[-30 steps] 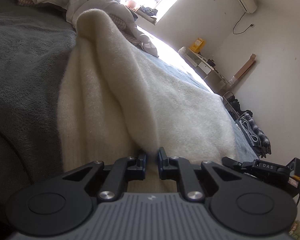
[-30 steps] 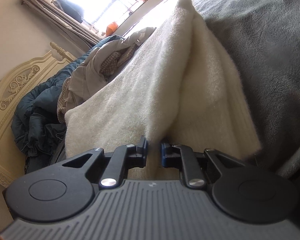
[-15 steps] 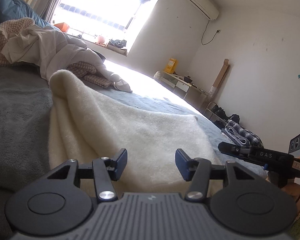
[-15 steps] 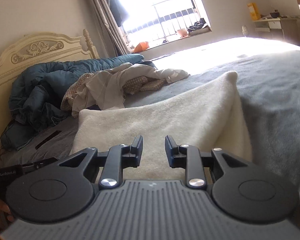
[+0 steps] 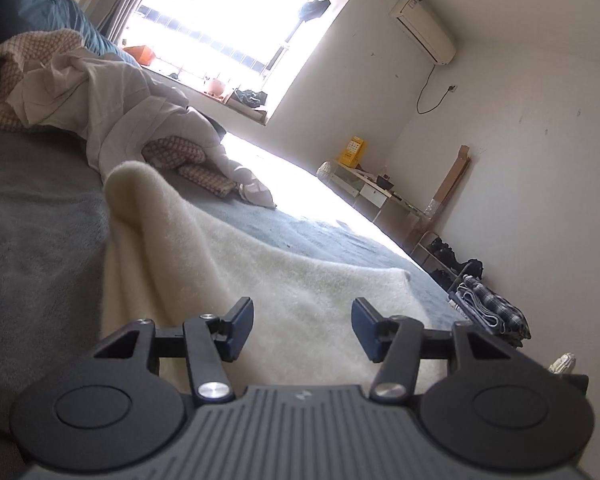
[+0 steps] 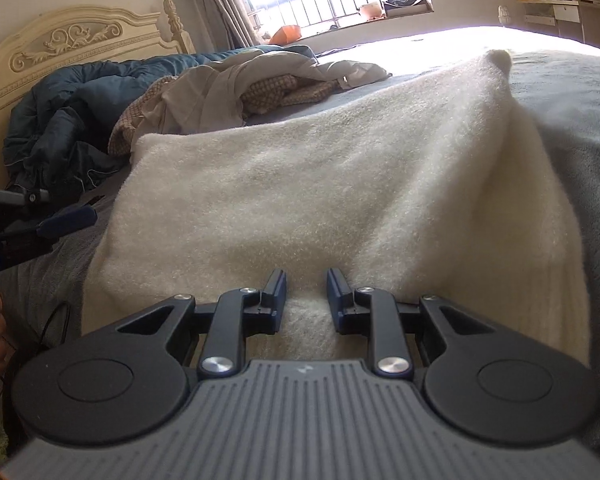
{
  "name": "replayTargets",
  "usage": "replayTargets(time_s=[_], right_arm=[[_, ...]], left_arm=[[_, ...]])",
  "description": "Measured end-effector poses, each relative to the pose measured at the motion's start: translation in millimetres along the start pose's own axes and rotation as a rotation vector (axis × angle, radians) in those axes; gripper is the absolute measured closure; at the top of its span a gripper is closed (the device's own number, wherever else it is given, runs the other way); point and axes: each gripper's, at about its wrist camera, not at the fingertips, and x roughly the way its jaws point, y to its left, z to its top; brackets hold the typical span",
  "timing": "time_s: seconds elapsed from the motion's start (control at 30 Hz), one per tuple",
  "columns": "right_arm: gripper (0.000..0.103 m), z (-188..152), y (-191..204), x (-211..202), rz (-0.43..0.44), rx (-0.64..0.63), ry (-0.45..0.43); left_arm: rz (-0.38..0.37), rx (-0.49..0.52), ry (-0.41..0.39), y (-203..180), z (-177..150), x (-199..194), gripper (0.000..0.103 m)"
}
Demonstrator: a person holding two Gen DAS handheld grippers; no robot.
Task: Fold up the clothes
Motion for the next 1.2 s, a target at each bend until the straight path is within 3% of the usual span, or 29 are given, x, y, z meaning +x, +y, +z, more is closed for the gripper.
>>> replayTargets(time_s=[0.1, 0.23, 0.3, 0.37, 0.6, 0.7, 0.8, 0.97, 1.1, 1.13, 1.2], right_arm=[[0.081, -3, 5, 0, -0.014, -0.004, -0.005], [0.081, -3, 7, 0, -0.028, -0.010, -0.003], [0.081, 5, 12, 0, -0.041, -0.027, 0.023], [0.080, 16, 19, -1, -0.046, -0.042, 0.043], [0.079, 83, 81, 16, 0.104, -0.164, -0.049], [0.074, 111, 114, 41, 0.150, -0.248, -0.050], [0.059, 126, 149, 72, 0.181, -0.353, -0.024], [0.050, 121, 199, 121, 0.184, -0.523, 0.040], [0.049, 106, 226, 154, 0.111, -0.684, 0.076], [0.052, 104, 227, 159, 0.073, -0.710, 0.082], [0.070, 99, 228, 169, 0.005, -0.751, 0.095]], left_arm=[[0.102, -0.025, 0.029, 18, 4, 22, 0.041], [0.219, -0.066, 0.059, 43, 6, 49, 0.047], [0.156, -0.134, 0.026, 58, -7, 41, 0.049], [0.138, -0.132, 0.014, 59, -10, 36, 0.049], [0.036, -0.233, -0.060, 75, -9, 17, 0.046], [-0.001, -0.283, -0.134, 89, 0, 1, 0.045], [0.017, -0.315, -0.202, 115, 20, -7, 0.043], [0.178, -0.255, -0.121, 157, 62, 18, 0.043], [0.179, -0.133, -0.027, 163, 82, 51, 0.043], [0.158, -0.096, -0.002, 160, 84, 60, 0.043], [0.108, -0.046, 0.018, 152, 85, 72, 0.042]])
